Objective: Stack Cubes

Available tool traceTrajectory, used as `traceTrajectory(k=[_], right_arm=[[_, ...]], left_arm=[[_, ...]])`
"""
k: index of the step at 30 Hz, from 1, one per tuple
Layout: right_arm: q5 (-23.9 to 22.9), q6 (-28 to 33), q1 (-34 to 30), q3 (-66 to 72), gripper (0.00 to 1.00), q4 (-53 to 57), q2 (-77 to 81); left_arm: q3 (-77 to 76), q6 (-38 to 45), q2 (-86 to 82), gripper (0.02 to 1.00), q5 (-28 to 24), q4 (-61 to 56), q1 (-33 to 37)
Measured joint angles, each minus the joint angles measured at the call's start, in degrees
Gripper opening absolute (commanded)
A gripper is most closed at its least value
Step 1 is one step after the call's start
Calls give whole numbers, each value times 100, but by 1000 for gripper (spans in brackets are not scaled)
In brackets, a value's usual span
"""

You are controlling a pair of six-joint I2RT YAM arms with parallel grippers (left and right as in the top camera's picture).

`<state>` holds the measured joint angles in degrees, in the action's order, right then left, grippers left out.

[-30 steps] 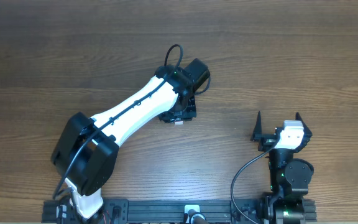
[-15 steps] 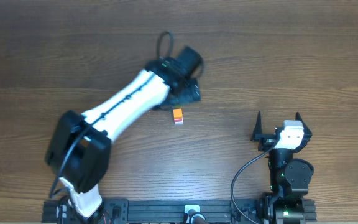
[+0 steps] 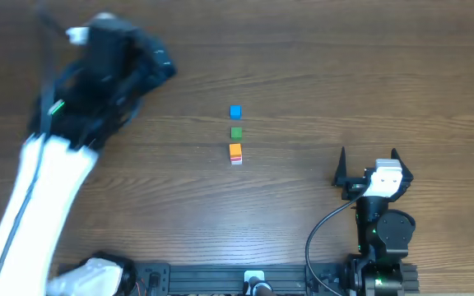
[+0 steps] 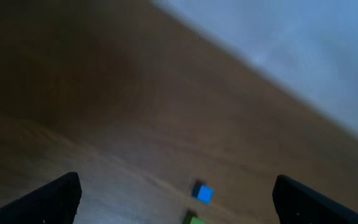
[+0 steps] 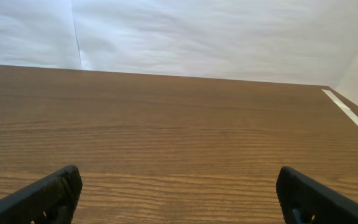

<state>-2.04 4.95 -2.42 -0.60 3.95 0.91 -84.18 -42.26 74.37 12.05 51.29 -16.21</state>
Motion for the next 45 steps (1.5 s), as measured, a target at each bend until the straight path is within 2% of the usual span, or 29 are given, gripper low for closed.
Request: traceTrajectory(k=[7,12,16,22,30,37,45], right_arm=[[2,2,0,0,993,0,0],[0,2,0,0,991,2,0],[0,4,0,0,991,0,0],[2,0,0,0,993,0,0],[2,0,0,0,991,0,0],[2,-2,0,0,991,0,0],[0,0,0,0,993,0,0]], left_arm=[[767,809,-1939,993,-55,-13,800],[1711,1596,-3270,993,-691,-621,1792],[2813,2124,-4321,993,-1167,-1471,2164],[4854,2479,-5460,996,-1443,-2874,2120],[7128,2734,-6492,998,-1665,-4266,1698],[7860,3394,-7034,993,-2146,-4666,1648],[8325,3845,-7350,998,-2264,-4811,1648]])
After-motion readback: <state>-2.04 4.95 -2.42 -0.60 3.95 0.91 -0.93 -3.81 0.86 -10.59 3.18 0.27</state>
